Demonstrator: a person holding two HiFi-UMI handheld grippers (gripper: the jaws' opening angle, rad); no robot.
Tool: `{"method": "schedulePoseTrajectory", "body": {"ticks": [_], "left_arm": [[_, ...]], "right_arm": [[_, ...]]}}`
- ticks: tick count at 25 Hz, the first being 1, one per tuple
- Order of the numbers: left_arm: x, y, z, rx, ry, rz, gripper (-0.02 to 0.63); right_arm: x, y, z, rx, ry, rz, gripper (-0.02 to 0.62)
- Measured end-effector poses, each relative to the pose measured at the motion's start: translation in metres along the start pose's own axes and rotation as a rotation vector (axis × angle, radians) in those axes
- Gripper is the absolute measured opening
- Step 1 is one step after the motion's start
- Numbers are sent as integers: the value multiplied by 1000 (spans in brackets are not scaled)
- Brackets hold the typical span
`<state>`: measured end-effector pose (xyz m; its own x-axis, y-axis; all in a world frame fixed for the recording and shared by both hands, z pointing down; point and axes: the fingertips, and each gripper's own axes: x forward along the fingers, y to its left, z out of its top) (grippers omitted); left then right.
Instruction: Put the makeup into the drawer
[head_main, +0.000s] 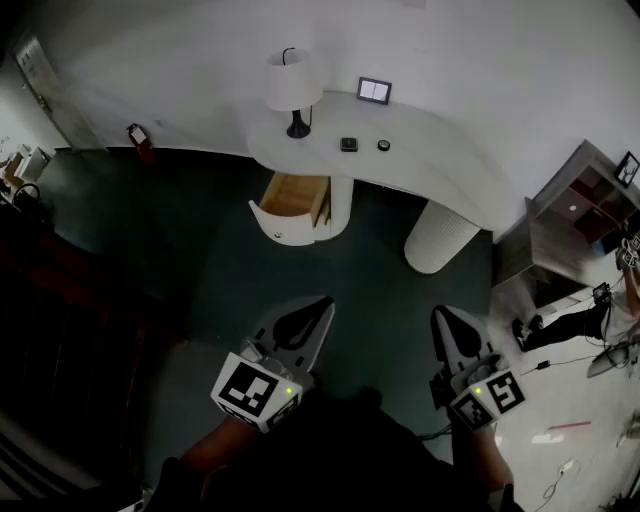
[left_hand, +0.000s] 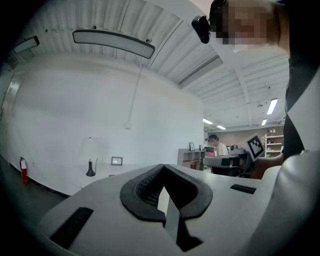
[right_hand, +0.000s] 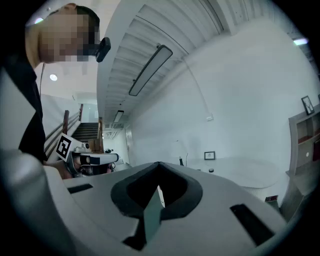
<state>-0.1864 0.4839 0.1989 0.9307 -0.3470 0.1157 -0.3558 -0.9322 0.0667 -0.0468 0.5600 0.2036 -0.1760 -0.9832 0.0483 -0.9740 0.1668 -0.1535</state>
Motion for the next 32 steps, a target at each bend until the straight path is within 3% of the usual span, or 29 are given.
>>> {"method": "schedulePoseTrajectory", "body": {"ticks": [18,24,32], "left_arm": [[-44,91,-7,-5,-17,-10,11],[-17,114,-9,-3,-16,-22,11],[60,141,0,10,-11,-13,11]], "right_arm": [[76,49,5,24,2,-19,15],[102,24,-2,62,4,-26,16],[155,-46,-2,98,12,7,17]]}}
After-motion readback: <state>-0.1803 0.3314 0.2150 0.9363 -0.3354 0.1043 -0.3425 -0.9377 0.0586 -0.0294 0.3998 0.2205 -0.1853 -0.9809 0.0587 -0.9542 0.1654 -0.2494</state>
